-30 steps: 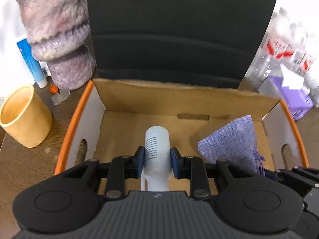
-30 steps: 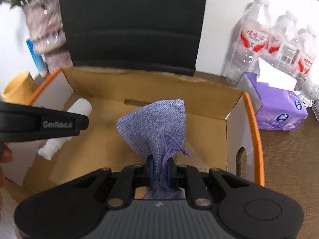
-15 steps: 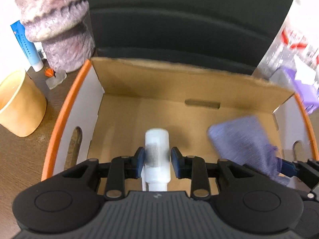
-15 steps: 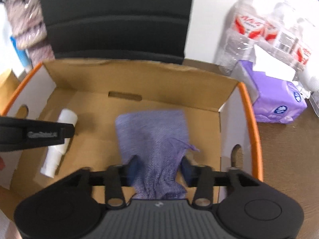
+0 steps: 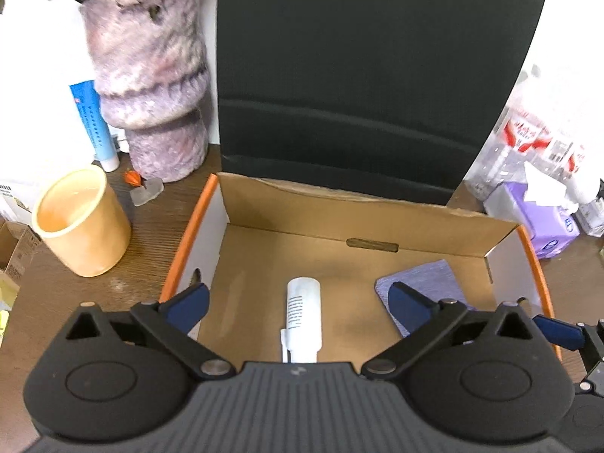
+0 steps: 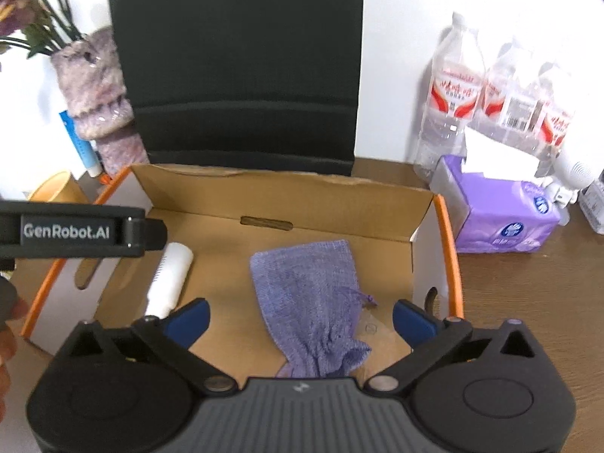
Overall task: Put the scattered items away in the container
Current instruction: 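Lower both grippers into the box and open them, releasing bottle and bag, then raise both open grippers out of the box and back toward the table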
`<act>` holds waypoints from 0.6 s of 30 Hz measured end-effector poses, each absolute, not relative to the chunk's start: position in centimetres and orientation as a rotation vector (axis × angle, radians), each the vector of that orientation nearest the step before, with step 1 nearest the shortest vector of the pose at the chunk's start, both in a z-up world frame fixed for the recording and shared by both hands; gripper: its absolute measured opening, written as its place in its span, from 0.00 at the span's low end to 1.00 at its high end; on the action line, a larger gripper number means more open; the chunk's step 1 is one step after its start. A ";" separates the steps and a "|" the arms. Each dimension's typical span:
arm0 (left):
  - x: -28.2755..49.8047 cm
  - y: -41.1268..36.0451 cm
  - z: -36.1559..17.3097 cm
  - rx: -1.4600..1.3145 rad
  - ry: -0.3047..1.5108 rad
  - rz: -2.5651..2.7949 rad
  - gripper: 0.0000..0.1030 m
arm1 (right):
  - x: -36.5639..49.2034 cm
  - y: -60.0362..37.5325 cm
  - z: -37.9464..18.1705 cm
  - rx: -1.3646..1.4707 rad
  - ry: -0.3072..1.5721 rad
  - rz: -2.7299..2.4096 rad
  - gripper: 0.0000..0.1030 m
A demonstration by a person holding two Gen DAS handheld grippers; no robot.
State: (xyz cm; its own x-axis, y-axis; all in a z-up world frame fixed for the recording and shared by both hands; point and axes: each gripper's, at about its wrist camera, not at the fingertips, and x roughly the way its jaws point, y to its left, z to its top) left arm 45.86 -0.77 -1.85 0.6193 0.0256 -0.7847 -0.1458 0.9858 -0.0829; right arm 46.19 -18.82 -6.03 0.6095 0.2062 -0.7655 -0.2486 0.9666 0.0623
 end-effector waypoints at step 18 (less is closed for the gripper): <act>36.8 -1.2 4.9 -0.145 0.785 0.094 1.00 | 37.2 -19.2 0.6 -0.078 0.781 0.270 1.00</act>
